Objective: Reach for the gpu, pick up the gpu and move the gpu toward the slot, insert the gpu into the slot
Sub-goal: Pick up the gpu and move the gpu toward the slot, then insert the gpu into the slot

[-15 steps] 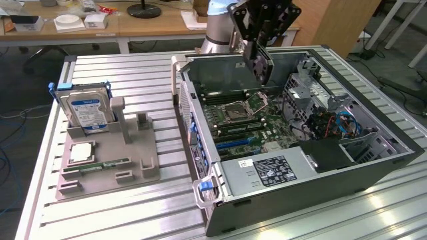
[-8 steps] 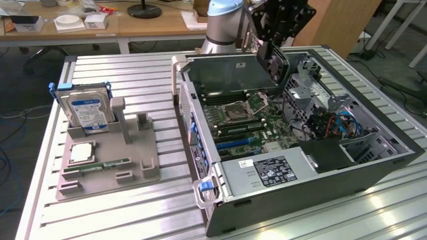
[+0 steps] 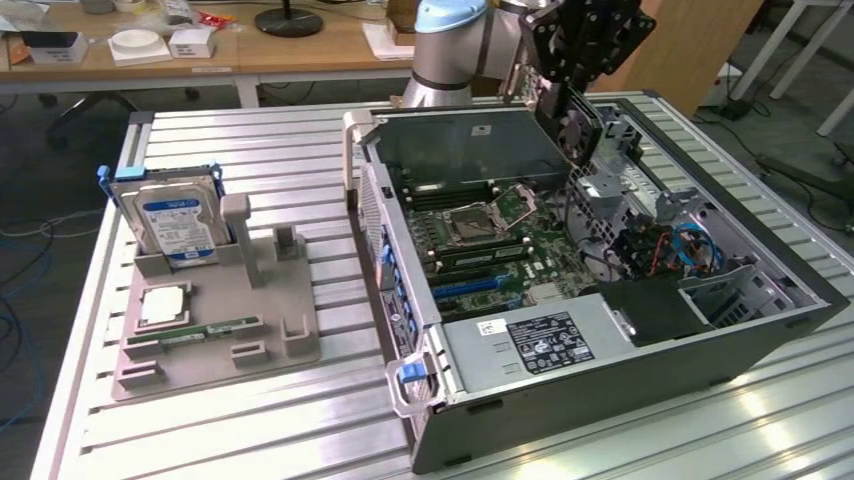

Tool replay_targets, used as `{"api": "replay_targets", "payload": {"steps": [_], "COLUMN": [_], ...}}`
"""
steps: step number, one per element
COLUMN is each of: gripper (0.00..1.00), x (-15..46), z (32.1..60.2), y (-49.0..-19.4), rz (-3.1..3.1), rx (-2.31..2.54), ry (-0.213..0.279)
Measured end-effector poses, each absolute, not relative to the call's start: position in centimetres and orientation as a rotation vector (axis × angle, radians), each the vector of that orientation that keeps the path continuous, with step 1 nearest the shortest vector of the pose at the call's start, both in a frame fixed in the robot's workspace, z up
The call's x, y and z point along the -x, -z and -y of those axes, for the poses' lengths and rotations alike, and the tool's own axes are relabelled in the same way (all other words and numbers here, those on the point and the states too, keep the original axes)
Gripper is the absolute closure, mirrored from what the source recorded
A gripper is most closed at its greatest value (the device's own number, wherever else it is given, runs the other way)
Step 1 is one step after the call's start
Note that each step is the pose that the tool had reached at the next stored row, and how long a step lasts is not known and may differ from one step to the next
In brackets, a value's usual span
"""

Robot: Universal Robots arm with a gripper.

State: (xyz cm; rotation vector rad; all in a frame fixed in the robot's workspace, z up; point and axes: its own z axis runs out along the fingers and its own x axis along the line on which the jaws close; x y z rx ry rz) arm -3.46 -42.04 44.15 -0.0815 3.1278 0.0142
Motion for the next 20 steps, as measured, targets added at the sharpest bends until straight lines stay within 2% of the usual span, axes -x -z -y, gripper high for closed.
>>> {"api": "replay_targets", "payload": {"steps": [20], "gripper": [0.73], "x": [2.1], "z": [42.0], "y": [-44.0], "rz": [-3.127], "rx": [0.122], "ry": [-0.014]}}
